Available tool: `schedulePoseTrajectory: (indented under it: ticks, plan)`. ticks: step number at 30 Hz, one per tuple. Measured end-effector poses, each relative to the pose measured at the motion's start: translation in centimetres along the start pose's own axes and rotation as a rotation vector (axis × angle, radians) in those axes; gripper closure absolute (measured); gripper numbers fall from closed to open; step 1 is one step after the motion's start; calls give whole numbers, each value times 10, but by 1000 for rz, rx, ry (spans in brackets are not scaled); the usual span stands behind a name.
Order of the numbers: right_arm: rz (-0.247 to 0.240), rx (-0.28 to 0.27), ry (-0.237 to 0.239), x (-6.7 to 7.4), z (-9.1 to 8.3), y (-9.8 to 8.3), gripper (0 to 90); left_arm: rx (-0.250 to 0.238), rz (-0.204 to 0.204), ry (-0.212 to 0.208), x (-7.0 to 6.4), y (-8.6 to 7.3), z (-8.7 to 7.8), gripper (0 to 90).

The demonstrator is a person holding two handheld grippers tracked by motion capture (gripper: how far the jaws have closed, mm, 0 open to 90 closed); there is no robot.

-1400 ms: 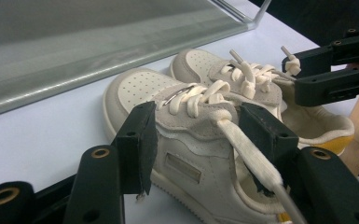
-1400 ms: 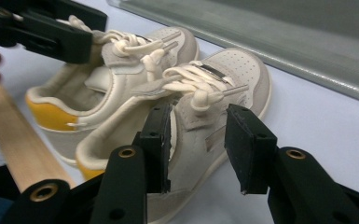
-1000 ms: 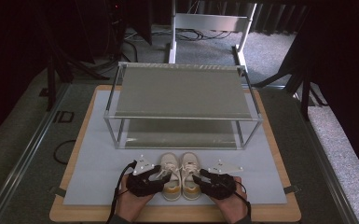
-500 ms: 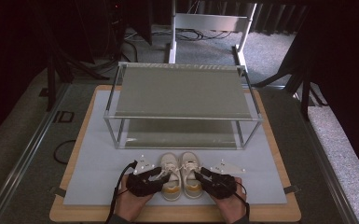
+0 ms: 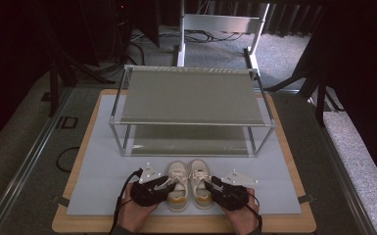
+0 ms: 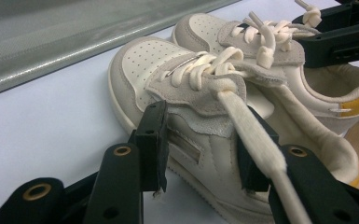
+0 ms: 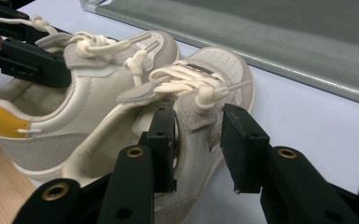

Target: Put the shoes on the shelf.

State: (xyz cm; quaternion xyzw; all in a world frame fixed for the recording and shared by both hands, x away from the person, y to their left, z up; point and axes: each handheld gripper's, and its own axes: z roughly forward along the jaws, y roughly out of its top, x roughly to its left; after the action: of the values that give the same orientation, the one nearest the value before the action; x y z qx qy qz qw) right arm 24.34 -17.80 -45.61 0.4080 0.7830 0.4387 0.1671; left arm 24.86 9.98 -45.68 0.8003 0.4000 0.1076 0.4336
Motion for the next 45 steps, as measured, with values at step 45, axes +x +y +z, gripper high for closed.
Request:
schedulePoseTrajectory:
  ticks: [45]
  plan:
    - [93,-4,87,3,-1,3,718,-55,-80,-14,-4,4,2,614]
